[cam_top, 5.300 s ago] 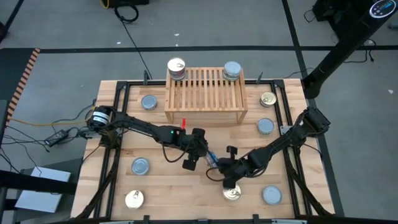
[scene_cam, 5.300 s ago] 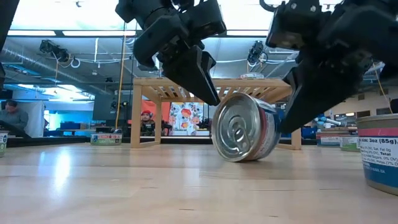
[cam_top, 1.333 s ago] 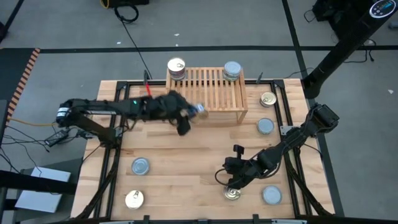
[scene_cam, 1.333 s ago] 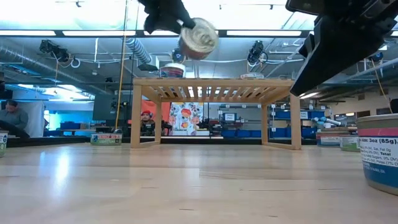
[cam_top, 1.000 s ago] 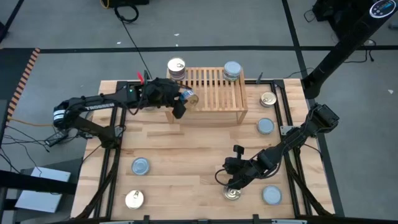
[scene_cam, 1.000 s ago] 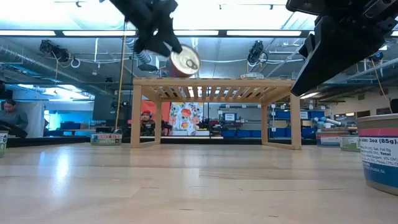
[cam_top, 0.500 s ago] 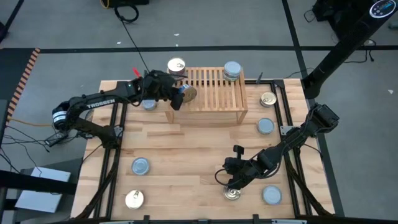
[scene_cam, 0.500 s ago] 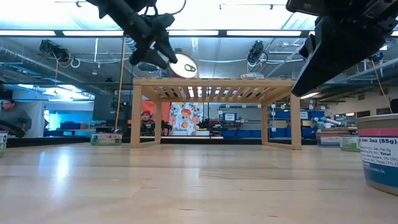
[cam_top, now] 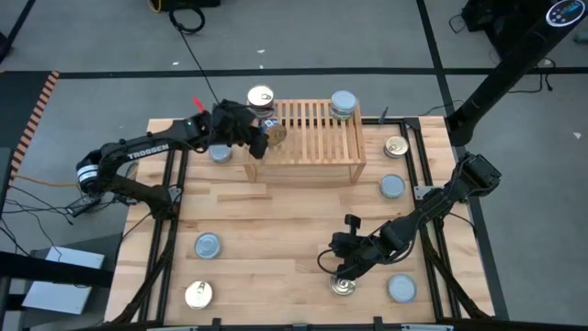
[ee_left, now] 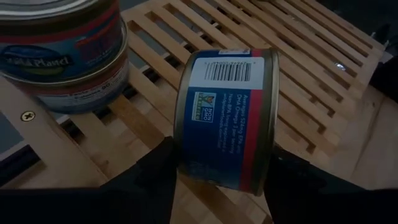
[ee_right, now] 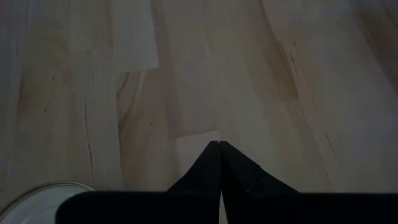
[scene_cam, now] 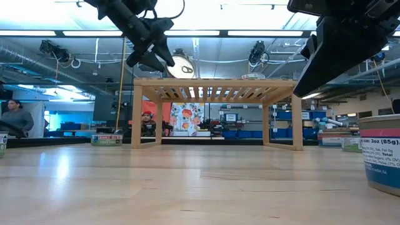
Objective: Stack canned seafood by type on shelf
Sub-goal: Put the blue pink tuna can on the shelf
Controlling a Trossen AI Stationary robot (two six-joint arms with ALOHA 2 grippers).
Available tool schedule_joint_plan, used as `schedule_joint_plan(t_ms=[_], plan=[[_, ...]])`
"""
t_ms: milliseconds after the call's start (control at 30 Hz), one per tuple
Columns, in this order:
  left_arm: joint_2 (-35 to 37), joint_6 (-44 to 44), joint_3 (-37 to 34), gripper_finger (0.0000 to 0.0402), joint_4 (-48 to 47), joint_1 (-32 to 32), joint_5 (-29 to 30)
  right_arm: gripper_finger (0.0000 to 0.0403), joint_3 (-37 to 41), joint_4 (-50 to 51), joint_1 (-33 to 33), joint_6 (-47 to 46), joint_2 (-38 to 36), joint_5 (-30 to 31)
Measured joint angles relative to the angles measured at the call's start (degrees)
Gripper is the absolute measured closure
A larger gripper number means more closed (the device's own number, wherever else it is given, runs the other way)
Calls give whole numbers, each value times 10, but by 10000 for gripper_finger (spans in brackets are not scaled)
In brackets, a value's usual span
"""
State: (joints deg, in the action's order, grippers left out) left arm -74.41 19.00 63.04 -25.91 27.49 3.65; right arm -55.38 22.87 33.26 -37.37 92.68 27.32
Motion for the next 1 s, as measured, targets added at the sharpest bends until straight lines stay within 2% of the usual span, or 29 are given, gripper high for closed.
schedule_joint_plan(t_ms=[300, 567, 733, 833, 1000], plan=[[34, 44, -2, 217, -37, 43, -39, 392, 0, 1, 0, -1, 0, -6], [43, 98, -2, 217, -65, 63, -131, 392, 0, 4, 0, -2, 0, -15], [42, 99, -2, 217, -67, 64, -133, 392, 0, 4, 0, -6, 0, -19], [43, 99, 0, 201, -80, 71, -130, 392, 0, 4, 0, -6, 0, -19], [42, 98, -1, 150, -96, 77, -116, 392, 0, 4, 0, -6, 0, -19]])
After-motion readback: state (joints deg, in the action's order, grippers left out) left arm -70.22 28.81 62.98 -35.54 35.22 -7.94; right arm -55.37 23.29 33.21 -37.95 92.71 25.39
